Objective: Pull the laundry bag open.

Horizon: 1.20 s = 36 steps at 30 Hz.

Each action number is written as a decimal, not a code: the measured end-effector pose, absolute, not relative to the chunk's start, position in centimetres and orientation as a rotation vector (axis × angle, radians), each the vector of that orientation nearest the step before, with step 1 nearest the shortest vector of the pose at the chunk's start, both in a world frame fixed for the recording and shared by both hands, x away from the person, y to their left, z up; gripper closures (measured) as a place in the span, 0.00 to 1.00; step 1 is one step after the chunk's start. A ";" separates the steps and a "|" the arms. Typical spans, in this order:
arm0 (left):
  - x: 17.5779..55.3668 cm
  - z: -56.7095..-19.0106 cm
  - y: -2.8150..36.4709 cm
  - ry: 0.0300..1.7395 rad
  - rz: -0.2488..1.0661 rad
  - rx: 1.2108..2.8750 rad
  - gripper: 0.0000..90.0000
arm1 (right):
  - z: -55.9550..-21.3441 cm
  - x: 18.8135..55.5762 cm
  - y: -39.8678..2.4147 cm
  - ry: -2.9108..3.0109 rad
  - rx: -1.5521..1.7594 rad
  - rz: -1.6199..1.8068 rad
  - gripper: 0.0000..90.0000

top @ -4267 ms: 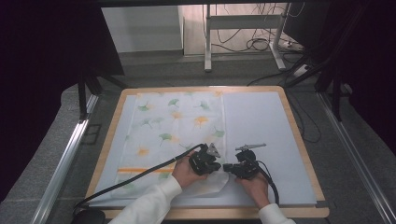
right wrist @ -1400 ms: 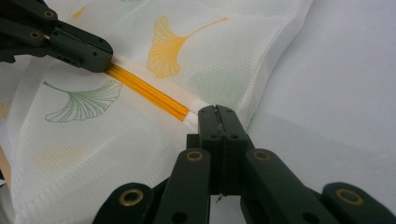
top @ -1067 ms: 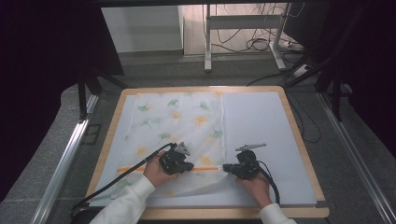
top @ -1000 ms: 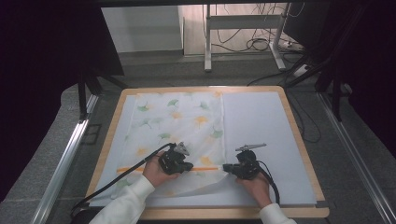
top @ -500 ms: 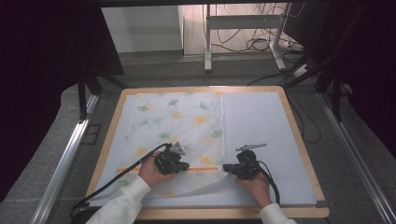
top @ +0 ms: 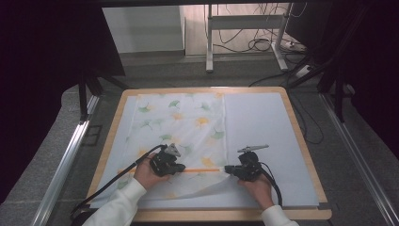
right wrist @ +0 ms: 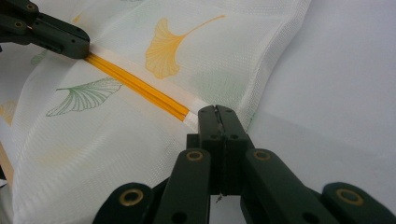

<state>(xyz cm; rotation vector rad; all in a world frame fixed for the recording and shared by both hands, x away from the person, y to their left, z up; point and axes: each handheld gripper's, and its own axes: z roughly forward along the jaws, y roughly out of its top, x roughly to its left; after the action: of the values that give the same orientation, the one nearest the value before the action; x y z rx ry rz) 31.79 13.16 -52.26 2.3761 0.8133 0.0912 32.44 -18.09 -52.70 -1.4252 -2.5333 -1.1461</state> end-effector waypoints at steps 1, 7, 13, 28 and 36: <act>31.8 -52.3 13.3 0.817 0.090 2.375 1.00 | -52.7 32.4 -18.1 -2.534 -1.425 -1.146 1.00; 31.7 -52.3 14.0 0.829 0.088 2.369 1.00 | -52.7 32.4 -18.1 -2.534 -1.425 -1.146 1.00; 31.6 -52.3 14.7 0.846 0.087 2.363 1.00 | -52.7 32.4 -18.1 -2.539 -1.425 -1.147 1.00; 31.3 -52.4 15.1 0.856 0.078 2.353 1.00 | -52.7 32.4 -18.1 -2.538 -1.426 -1.149 1.00; 31.4 -52.4 15.4 0.859 0.064 2.353 1.00 | -52.7 32.4 -18.1 -2.537 -1.426 -1.148 1.00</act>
<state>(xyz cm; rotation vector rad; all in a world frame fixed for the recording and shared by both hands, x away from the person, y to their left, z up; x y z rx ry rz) 31.45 15.39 -52.37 2.3527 0.8586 0.0644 32.38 -18.08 -52.71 -1.4263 -2.5365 -1.1482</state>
